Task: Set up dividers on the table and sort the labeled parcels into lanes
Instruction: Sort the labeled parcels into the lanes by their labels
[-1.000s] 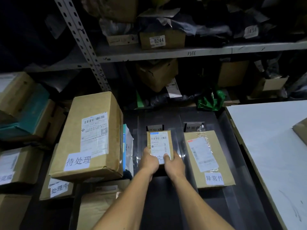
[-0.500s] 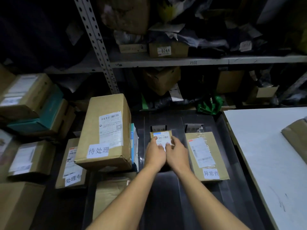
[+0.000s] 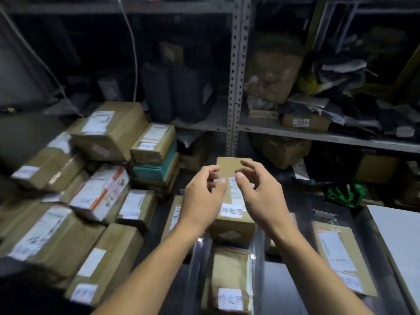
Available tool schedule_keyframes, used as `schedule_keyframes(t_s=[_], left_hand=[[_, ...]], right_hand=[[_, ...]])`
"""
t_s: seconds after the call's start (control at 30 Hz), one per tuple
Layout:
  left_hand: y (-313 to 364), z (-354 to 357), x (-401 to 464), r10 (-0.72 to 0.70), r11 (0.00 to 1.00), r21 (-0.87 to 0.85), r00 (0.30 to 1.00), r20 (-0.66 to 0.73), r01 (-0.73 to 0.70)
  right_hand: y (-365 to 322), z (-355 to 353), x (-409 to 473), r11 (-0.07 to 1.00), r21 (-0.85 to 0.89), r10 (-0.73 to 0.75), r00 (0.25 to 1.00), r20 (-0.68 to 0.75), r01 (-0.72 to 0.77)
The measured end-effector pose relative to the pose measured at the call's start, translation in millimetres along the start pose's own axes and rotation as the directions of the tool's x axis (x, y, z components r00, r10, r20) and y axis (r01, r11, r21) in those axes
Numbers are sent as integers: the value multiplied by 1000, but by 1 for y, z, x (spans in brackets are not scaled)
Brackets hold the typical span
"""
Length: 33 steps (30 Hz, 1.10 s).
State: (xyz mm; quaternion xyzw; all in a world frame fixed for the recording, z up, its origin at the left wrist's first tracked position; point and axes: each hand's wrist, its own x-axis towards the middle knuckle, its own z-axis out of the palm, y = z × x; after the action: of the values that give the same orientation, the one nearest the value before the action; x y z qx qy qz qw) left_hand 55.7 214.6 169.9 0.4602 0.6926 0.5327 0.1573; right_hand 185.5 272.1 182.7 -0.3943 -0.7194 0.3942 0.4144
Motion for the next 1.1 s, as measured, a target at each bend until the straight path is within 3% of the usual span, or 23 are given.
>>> schedule_keyframes(t_s=[0.23, 0.53, 0.63, 0.77, 0.87, 0.97, 1.1], left_hand=[[-68, -131, 22, -117, 989, 86, 992, -42, 120], [-166, -243, 78, -321, 945, 56, 947, -10, 321], [-187, -252, 92, -364, 931, 45, 929, 65, 362], [-205, -246, 104, -366, 930, 29, 924, 113, 365], [-210, -239, 113, -341, 939, -4, 932, 121, 344], [-215, -233, 126, -343, 937, -29, 931, 123, 349], [-222, -226, 130, -362, 928, -42, 921, 143, 371]], right_hand=[[-42, 133, 18, 1000, -3, 3, 986, 167, -3], [-9, 285, 76, 912, 72, 371, 888, 272, -403], [7, 315, 106, 842, 116, 494, 840, 224, -526], [24, 338, 148, 778, 34, 625, 778, 61, -628], [33, 352, 169, 707, 87, 692, 712, 118, -702], [41, 365, 186, 710, 61, 683, 707, 183, -701], [50, 376, 194, 745, 52, 656, 745, 121, -665]])
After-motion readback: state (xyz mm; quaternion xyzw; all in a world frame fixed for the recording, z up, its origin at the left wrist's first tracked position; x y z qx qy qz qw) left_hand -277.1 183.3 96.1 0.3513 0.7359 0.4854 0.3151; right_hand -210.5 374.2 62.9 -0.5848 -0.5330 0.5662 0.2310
